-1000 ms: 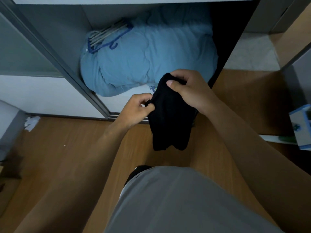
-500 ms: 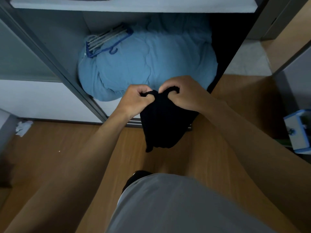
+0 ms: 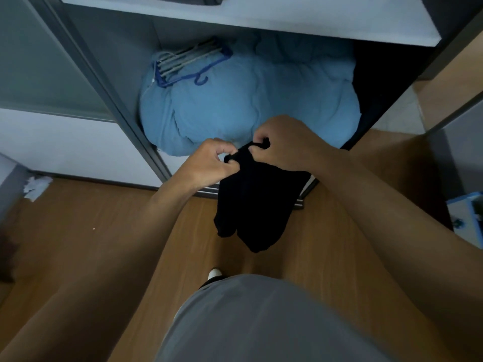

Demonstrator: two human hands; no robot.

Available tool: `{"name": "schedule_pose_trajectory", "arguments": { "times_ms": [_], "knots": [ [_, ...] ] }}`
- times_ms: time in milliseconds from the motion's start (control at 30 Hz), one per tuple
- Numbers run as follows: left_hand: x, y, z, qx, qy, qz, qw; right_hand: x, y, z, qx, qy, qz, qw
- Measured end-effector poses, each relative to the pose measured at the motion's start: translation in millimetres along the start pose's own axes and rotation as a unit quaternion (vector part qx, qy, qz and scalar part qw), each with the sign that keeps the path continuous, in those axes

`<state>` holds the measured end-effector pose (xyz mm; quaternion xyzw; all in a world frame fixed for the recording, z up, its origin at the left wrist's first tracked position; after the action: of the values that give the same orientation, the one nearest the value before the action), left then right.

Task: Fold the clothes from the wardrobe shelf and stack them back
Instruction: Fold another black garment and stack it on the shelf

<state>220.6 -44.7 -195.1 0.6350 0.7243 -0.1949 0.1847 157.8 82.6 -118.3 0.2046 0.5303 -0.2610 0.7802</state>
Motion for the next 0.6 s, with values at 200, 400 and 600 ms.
{"name": "schedule_pose_trajectory", "arguments": {
  "times_ms": [200,400,600],
  "knots": [
    [4,17,60,0.014,0.049,0.130,0.990,-7,-8,38,-0.014,-0.088,-0.042,0.995],
    [21,34,136,-0.064,0.018,0.205,0.977,-15,-18,52,-0.020,-0.160,-0.074,0.984],
    [-7,48,179,-0.124,0.029,0.172,0.977,4,-25,46,0.020,-0.136,-0.018,0.990]
  ]
}}
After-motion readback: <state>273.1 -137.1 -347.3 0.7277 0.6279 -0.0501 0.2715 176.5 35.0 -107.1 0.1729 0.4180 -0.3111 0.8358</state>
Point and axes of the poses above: each hand's wrist, its own y-axis away from the middle knuckle, its own x-axis out of the palm, z = x × y, the point moved 6 cm from there along -y, towards the middle knuckle, and after that the axes turned 4 degrees about x, right-handed, at the moved point
